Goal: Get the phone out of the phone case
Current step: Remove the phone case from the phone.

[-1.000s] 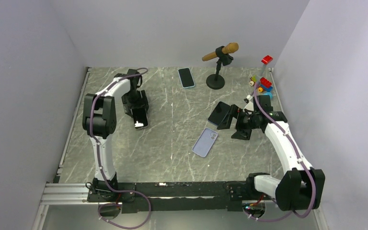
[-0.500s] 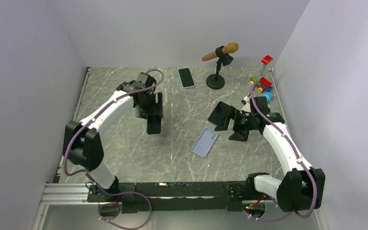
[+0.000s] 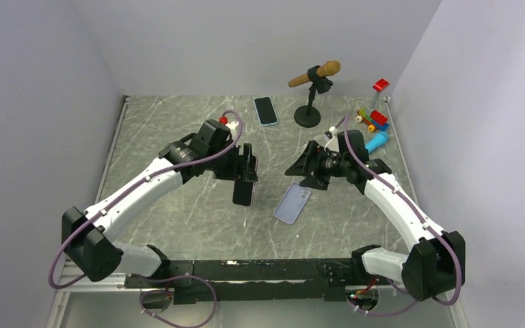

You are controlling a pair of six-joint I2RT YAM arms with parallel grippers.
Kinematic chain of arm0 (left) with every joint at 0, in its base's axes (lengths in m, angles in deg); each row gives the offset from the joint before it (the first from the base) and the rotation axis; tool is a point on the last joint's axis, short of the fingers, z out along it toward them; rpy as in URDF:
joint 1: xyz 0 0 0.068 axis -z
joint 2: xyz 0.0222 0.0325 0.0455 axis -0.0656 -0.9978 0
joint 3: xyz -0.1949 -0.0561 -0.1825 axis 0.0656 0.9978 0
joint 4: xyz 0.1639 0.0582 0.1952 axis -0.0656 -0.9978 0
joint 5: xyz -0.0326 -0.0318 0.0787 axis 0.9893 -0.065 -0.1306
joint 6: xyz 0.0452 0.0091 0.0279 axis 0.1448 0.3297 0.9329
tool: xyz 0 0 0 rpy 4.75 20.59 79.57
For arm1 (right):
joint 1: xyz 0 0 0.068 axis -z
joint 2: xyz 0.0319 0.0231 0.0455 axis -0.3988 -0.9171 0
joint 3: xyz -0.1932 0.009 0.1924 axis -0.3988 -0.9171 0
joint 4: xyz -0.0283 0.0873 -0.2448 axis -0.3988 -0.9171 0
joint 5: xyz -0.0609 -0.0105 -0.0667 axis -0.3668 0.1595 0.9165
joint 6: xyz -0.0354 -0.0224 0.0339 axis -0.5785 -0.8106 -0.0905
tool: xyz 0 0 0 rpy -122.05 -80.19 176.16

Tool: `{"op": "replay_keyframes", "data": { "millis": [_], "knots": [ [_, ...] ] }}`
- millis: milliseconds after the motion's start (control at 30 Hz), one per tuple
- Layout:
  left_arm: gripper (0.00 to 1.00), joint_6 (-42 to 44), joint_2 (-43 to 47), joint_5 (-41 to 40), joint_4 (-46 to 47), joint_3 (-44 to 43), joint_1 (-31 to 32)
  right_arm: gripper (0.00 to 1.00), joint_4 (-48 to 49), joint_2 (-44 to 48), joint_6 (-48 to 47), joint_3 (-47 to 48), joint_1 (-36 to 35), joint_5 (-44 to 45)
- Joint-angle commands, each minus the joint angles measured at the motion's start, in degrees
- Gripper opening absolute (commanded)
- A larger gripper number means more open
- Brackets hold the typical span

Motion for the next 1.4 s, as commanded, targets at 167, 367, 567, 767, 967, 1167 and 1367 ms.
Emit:
{"op": "replay_keyframes", "data": {
  "millis": [167, 367, 567, 767, 967, 1167, 1367],
  "knots": [
    [0.00, 2.2, 4.2, -0.8, 2.1, -1.1, 5.3, 0.65, 8.3, -2.8, 7.0, 11.4, -5.8, 1.6],
    [0.00, -4.9, 2.9, -4.0, -2.1, -4.3, 4.7, 0.66, 7.8, -2.8, 5.4, 12.9, -11.2, 6.8],
    [0.00, -17.5, 0.2, -6.0, -10.1, -12.6, 1.9, 0.76, 8.3, 1.6, -1.2, 9.6, -17.2, 10.8],
    [0.00, -25.7, 1.5, -3.6, -6.5, -12.7, -1.5, 0.80, 14.7, 3.8, -1.0, 6.8, -19.9, 9.5],
    [0.00, -29.1, -0.3, -4.2, -8.2, -15.0, -1.8, 0.72, 15.4, -1.0, -1.2, 10.2, -21.0, 8.3],
    [0.00, -31.1, 0.2, -3.0, -6.8, -14.5, -1.8, 0.58, 15.3, -6.1, -1.6, 12.8, -22.5, 8.1],
    [0.18, -30.8, 3.7, -0.7, -1.0, -8.1, -3.3, 0.05, 16.7, -10.0, -0.8, 14.2, -22.8, 3.1]
  ]
}}
